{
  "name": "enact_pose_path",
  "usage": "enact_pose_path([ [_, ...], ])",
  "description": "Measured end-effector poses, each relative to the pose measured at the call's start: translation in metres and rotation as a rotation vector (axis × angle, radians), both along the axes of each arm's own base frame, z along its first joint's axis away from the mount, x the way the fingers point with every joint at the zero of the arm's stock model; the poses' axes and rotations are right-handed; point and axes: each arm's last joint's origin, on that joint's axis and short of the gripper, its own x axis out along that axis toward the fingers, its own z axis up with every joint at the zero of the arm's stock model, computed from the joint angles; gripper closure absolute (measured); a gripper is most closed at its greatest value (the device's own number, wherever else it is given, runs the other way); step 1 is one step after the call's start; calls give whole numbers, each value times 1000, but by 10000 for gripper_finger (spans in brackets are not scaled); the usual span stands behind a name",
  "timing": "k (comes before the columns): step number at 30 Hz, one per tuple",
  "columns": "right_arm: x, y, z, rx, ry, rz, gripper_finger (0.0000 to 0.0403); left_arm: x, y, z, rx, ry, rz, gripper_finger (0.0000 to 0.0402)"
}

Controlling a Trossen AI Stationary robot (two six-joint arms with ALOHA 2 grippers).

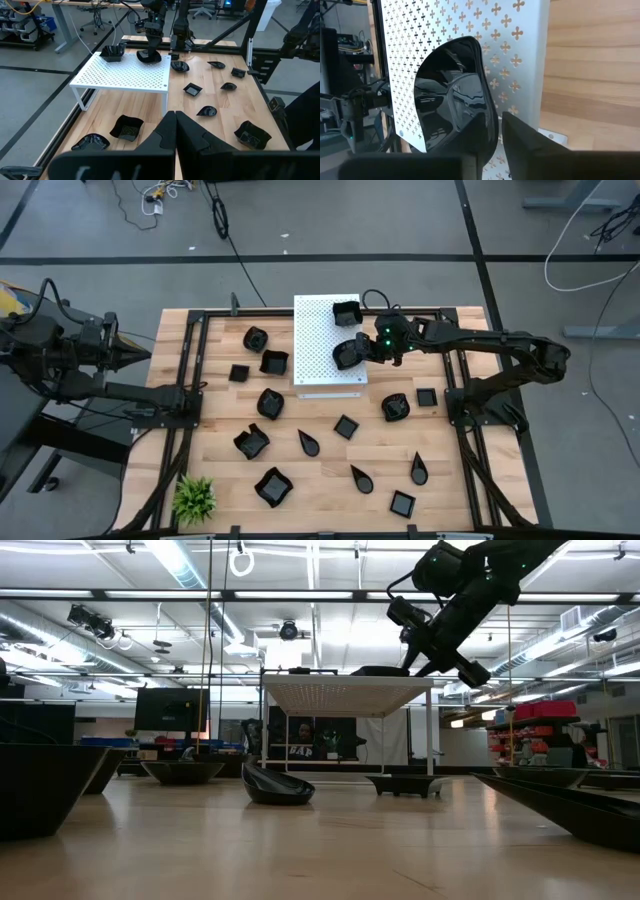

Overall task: Pick & Place Mini shaped plates
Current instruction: Stack the leaf-shaped plate on top of the leaf-shaped plate on the shelf

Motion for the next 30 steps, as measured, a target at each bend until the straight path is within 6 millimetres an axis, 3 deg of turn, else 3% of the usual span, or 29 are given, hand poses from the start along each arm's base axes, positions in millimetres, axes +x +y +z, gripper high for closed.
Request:
enact_pose_path([
  [15,-10,-2,8,-43,3,18,289,0,0,0,0,0,0,399],
  [30,-37,2,28,-140,13,83,289,0,0,0,0,0,0,399],
])
